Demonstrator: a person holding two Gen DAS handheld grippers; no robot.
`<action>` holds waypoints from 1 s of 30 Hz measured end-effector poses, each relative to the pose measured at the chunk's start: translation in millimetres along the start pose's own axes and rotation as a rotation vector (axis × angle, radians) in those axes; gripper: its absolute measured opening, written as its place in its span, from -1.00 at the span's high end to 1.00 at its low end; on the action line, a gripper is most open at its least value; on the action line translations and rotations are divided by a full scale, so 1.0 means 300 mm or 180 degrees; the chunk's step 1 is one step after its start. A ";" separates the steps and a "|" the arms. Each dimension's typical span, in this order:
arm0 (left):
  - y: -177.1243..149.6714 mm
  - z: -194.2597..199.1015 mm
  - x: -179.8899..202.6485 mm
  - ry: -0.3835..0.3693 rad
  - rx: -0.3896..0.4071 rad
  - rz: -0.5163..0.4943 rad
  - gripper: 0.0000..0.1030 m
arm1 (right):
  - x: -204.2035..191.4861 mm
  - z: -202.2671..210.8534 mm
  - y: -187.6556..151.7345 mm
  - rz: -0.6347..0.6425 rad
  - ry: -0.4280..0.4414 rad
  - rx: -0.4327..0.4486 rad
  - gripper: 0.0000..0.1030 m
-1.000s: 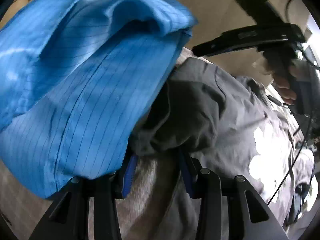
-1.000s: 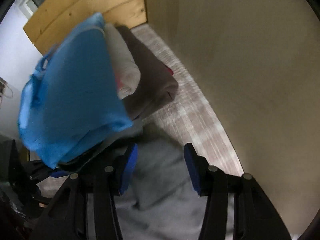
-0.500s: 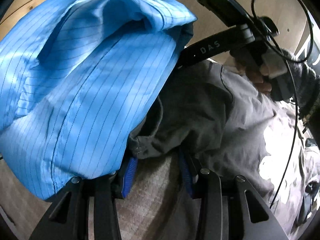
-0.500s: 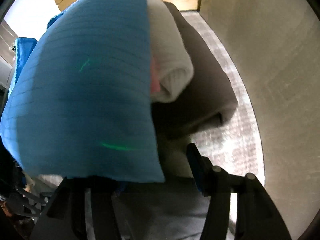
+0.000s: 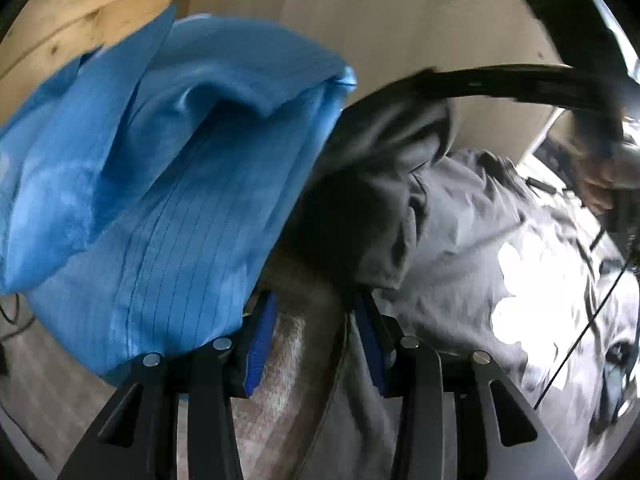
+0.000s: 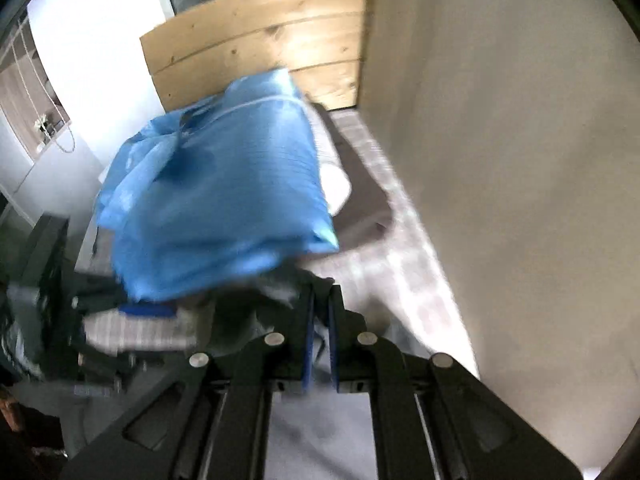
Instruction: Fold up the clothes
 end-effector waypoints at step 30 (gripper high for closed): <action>0.237 -0.093 0.329 -0.1545 -0.0051 -0.0637 0.80 | 0.124 0.093 -0.359 -0.0120 -0.0414 -0.0089 0.87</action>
Point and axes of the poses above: each gripper's, at about its wrist camera, not at the fingertips, and z roughly against the way its jaws point, x to its right, y to its top, the point moved 2 cm from there along -z, roughly the way its jaws point, and after that the axes turned 8 degrees about -x, right-handed, at the moved point
